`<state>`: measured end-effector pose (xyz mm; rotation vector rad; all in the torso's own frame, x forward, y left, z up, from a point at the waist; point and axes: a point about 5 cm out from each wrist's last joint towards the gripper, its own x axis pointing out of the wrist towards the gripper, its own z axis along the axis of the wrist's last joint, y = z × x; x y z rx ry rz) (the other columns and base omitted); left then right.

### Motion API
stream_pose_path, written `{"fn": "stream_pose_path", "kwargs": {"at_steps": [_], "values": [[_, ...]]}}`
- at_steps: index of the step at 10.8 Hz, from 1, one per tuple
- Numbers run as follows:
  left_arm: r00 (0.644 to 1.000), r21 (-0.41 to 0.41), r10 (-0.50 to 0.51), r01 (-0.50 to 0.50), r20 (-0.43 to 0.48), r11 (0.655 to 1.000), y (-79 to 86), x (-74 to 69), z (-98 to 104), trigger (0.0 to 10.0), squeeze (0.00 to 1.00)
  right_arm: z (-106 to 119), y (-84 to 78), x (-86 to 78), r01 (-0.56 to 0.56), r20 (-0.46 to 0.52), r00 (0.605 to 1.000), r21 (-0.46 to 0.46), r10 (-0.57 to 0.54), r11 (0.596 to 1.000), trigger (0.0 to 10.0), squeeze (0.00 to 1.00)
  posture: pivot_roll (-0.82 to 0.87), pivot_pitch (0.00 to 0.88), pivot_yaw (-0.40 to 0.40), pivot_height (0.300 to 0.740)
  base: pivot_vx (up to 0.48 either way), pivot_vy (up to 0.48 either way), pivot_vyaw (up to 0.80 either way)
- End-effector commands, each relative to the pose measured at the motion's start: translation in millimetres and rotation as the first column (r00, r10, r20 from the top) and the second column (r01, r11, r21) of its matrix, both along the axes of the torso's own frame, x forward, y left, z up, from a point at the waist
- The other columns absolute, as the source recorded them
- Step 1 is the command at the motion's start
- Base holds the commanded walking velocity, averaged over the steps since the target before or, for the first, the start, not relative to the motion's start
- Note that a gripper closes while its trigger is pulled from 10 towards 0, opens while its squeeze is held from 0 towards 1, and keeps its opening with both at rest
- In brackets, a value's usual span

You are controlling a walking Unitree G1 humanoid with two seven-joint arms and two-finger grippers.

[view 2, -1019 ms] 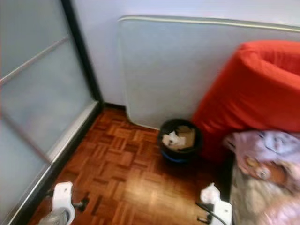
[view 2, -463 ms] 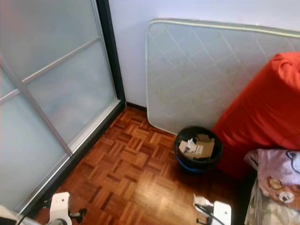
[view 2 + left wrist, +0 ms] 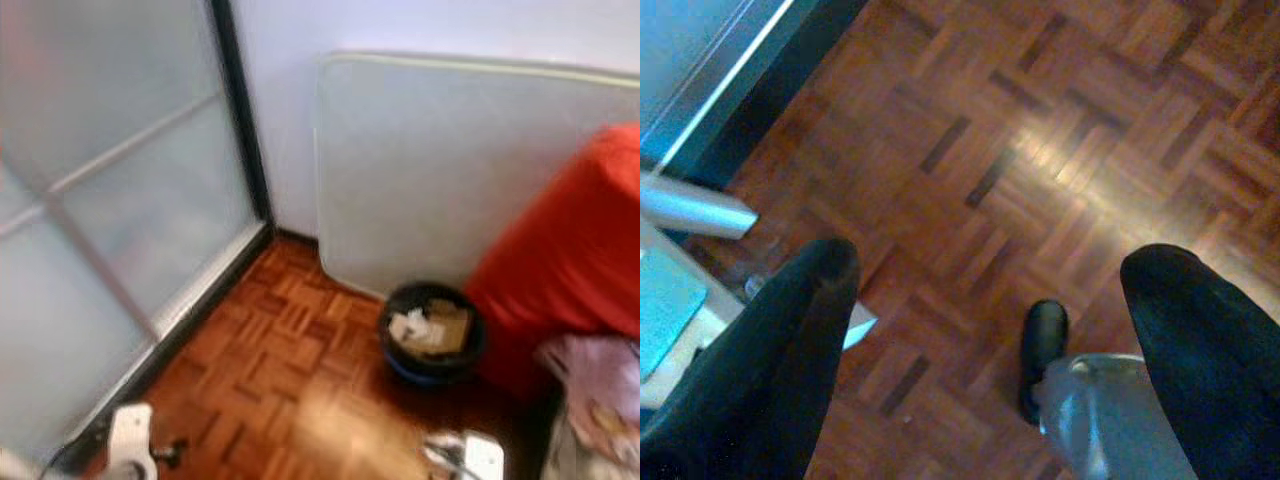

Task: Clean up the room

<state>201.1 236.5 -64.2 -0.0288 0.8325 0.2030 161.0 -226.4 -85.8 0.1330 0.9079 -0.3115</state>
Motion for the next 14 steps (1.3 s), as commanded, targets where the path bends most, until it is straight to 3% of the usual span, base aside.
{"fn": "stream_pose_path", "kwargs": {"at_steps": [1,10,14], "values": [[1.0,0.001,0.007,-0.007,-0.013,1.0,2.2,-2.9,-1.2,10.0,0.0,-1.3,4.3,-0.4,-0.003,-0.006,1.0,0.011,0.003,1.0,10.0,0.0,0.11,0.0,0.023,0.74,0.334,0.0,0.0],[1.0,-0.008,0.023,-0.023,-0.01,1.0,0.0,-1.2,-1.1,10.0,0.0,-0.6,1.9,0.2,0.083,0.001,0.997,0.013,-0.083,0.996,10.0,0.0,0.11,0.0,0.017,0.74,0.335,0.0,0.0],[1.0,-0.009,0.023,-0.023,-0.006,1.0,-0.6,-0.2,-0.7,10.0,0.0,-1.2,2.3,-0.4,0.088,-0.009,0.996,0.013,-0.088,0.996,10.0,0.0,0.11,0.0,0.017,0.74,0.338,0.0,-0.55]]}}
